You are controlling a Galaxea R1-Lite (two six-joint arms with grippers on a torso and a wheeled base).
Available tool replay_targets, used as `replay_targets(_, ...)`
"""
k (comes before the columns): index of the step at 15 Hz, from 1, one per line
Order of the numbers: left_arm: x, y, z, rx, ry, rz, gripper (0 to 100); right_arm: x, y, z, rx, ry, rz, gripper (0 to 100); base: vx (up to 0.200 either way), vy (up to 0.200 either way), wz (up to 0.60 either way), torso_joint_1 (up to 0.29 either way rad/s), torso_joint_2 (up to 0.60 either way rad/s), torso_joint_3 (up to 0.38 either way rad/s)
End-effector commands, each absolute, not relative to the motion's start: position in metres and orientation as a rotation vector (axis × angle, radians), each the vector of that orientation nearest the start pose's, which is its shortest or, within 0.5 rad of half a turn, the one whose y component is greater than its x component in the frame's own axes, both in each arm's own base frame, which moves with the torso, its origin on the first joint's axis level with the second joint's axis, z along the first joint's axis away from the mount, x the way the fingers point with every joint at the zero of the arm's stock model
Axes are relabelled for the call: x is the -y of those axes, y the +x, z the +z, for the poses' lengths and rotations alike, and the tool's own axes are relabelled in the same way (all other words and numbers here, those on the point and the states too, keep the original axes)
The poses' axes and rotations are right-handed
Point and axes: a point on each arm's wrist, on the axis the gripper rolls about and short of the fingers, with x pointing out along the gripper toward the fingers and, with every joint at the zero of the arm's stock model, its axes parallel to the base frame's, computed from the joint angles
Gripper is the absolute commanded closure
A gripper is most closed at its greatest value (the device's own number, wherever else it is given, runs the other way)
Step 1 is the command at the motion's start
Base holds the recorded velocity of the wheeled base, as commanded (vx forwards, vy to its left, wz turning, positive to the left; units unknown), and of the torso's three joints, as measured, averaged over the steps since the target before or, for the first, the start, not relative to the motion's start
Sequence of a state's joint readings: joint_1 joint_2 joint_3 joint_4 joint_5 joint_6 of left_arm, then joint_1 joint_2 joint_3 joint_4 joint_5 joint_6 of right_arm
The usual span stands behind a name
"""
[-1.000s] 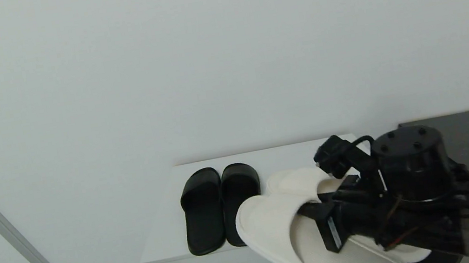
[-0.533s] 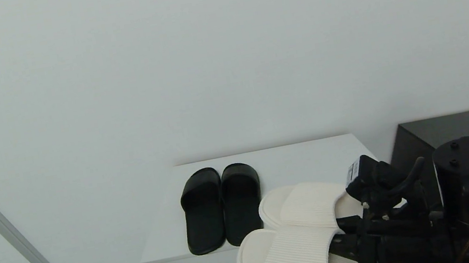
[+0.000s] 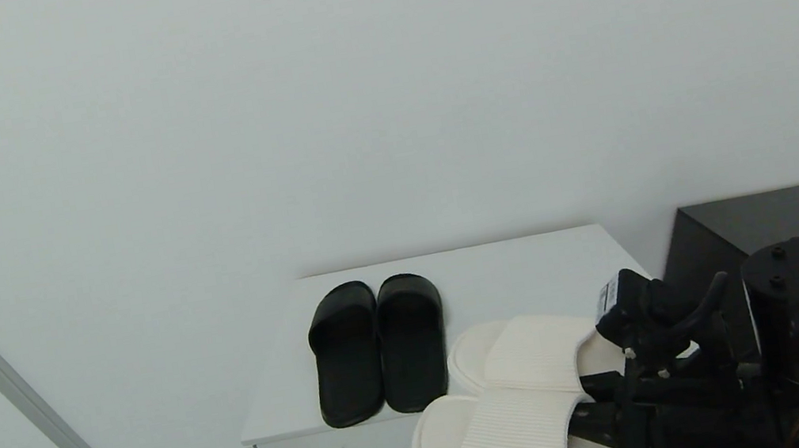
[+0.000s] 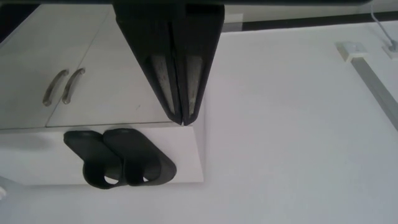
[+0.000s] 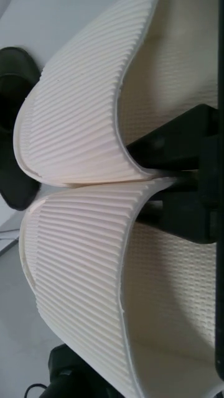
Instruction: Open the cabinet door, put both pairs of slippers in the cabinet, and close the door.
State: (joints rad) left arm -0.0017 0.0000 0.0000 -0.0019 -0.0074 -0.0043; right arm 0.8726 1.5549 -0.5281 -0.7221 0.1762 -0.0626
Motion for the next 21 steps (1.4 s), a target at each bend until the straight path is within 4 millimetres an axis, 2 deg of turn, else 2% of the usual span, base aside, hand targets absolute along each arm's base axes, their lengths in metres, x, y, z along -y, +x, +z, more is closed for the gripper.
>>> replay_targets(1, 0.0001, -0.0228, 0.0758, 0.003, -0.005, -0.008, 100, -0.192, 0.1551, 0.1572, -0.274, -0.166, 1.063, 100, -0.2, 0.0, 0.0, 0.012, 0.0, 0.002)
replay_targets(18, 0.0002, -0.0227, 0.0758, 0.002, -0.002, -0.012, 100, -0.1845, 0.147, 0.1501, -0.279, -0.191, 1.071, 100, 0.0, 0.0, 0.0, 0.0, 0.0, 0.0)
replay_targets(19, 0.0002, -0.0228, 0.0756, 0.002, -0.002, -0.014, 0, -0.1836, 0.1462, 0.149, -0.283, -0.192, 1.073, 100, 0.0, 0.0, 0.0, -0.061, 0.12, 0.085)
replay_targets(21, 0.0002, -0.0228, 0.0758, 0.003, -0.002, -0.011, 0, -0.1837, 0.1462, 0.1483, -0.287, -0.191, 1.074, 100, 0.0, 0.0, 0.0, -0.139, 0.31, 0.171)
